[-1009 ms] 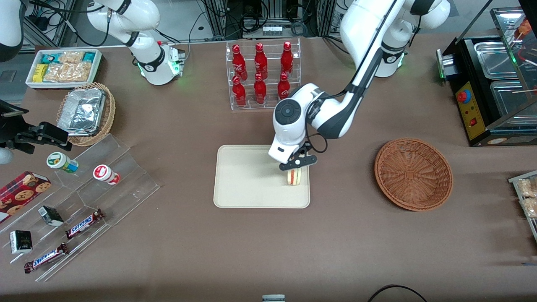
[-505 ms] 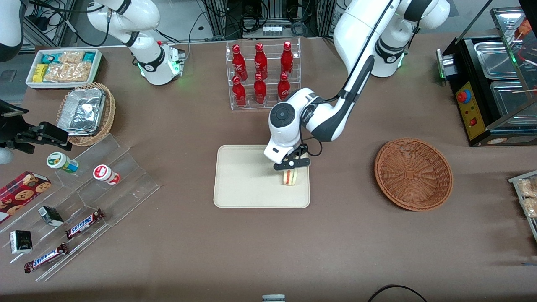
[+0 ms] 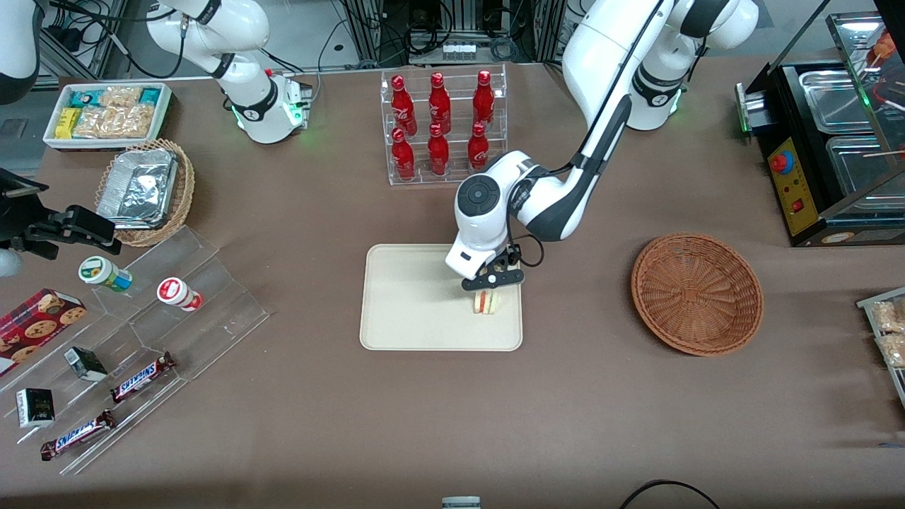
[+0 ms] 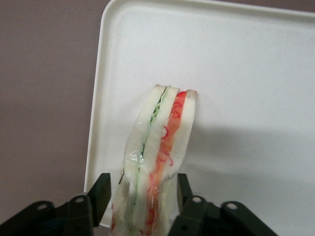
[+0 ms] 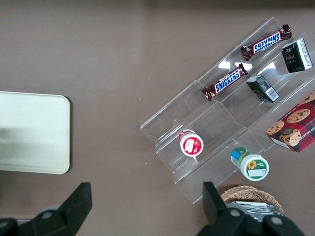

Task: Place sandwich from basket to tray
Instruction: 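Lower the sandwich onto the tray and open the left gripper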

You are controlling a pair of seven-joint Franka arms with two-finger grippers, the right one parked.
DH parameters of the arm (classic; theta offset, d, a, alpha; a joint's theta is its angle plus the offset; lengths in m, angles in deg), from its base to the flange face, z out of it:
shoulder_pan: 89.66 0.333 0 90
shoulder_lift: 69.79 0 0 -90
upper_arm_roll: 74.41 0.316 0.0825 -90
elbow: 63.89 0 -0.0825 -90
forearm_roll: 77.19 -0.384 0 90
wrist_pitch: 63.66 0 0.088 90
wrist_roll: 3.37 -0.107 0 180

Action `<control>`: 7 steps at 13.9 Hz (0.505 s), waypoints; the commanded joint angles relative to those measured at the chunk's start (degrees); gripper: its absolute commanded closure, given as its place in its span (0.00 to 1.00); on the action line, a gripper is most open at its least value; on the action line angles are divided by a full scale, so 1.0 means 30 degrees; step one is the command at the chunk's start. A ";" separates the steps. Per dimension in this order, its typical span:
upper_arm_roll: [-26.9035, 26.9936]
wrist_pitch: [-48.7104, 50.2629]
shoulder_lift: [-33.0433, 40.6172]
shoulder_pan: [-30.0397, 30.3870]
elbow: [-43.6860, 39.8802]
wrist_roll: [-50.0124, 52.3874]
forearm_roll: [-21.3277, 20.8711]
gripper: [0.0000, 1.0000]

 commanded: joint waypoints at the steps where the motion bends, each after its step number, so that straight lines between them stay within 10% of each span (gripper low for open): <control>1: 0.0396 0.0488 0.0545 -0.0040 -0.0833 0.0842 -0.0152 0.00; 7: 0.3467 0.6512 0.5757 0.0020 -0.2323 0.2432 -0.0152 0.00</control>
